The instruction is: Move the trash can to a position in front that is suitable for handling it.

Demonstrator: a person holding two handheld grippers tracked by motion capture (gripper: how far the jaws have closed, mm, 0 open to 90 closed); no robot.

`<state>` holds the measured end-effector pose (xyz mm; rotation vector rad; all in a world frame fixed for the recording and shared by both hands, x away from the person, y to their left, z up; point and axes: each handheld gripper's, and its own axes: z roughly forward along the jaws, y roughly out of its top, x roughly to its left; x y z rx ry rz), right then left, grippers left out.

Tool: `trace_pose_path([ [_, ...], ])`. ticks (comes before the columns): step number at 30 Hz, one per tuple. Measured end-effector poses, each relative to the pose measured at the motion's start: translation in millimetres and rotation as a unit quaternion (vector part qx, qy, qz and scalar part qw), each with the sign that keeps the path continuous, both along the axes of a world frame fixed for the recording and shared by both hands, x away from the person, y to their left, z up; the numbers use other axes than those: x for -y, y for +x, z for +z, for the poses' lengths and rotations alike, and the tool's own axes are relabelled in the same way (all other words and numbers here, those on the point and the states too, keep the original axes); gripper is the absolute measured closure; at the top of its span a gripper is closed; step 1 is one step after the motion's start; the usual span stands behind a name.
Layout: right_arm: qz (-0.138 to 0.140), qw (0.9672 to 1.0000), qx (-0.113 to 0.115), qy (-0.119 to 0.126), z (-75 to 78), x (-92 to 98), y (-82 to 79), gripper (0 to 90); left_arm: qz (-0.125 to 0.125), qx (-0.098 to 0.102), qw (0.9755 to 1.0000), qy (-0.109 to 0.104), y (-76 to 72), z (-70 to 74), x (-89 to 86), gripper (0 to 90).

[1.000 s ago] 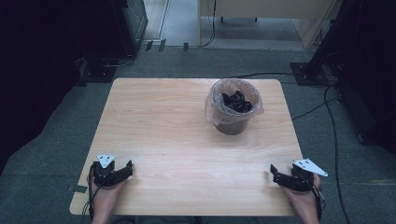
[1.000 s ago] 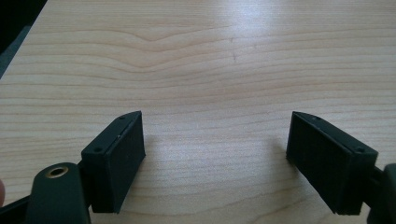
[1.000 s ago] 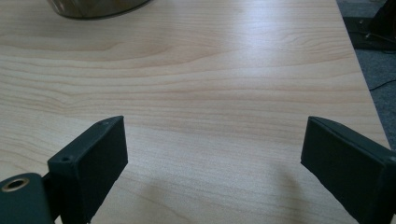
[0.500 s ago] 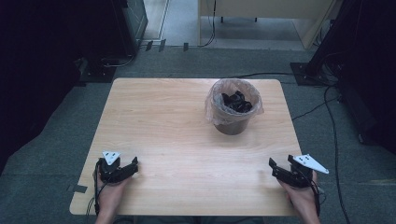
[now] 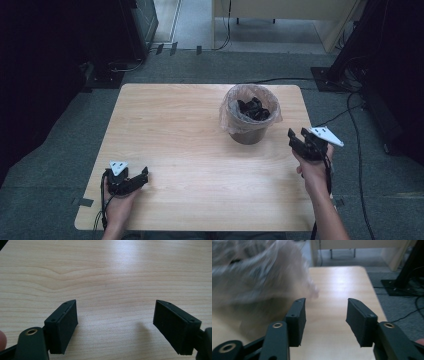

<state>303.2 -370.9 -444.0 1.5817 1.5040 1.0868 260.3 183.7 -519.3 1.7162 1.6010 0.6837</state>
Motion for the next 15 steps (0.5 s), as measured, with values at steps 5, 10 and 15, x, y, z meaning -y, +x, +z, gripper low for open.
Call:
trace_pose_path([
  [5,-0.004,0.9998,-0.001,0.017,9.6,-3.2,41.7,65.5,0.001,0.001,1.0,-0.003,-0.1,0.0,-0.9,19.1],
  [10,0.014,0.9991,-0.008,0.039,15.2,-5.6,76.5,79.1,0.009,0.001,0.9999,-0.013,0.1,0.4,-4.0,19.2],
  [15,0.032,0.9984,-0.014,0.043,15.4,-12.4,97.1,81.5,0.008,0.002,0.9998,-0.017,0.1,0.7,-5.5,19.4],
])
